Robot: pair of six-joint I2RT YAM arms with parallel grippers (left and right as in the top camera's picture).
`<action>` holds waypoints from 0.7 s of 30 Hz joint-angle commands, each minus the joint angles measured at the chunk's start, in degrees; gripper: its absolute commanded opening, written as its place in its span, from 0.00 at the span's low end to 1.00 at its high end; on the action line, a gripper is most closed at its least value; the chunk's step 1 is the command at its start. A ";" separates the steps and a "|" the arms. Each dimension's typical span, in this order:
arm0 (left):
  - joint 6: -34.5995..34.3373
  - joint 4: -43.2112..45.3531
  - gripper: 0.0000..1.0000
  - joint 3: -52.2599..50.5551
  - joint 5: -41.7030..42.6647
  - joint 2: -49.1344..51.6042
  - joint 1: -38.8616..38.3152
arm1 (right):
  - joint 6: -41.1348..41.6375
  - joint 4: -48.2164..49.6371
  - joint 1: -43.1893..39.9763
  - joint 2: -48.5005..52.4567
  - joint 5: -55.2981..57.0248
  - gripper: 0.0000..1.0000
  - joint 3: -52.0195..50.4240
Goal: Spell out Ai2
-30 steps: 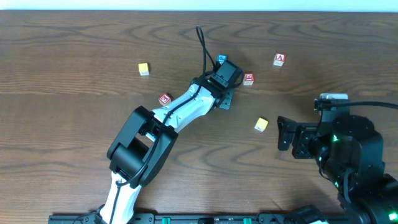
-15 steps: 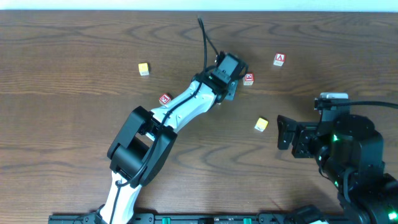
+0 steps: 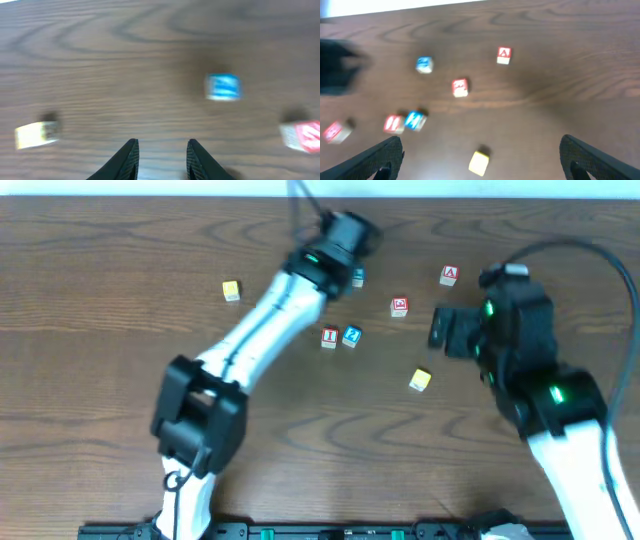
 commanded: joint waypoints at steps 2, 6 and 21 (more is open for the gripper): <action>-1.73 -3.37 0.32 1.40 7.19 -5.18 11.41 | -1.95 7.26 -7.72 11.06 -8.70 0.99 1.29; -1.68 -5.81 0.31 1.40 14.49 -5.95 19.63 | -2.25 11.78 -11.47 20.74 -12.59 0.99 5.33; 2.21 -6.71 0.41 1.36 22.47 -5.95 32.37 | -5.11 3.50 -11.56 54.99 -9.92 0.98 35.36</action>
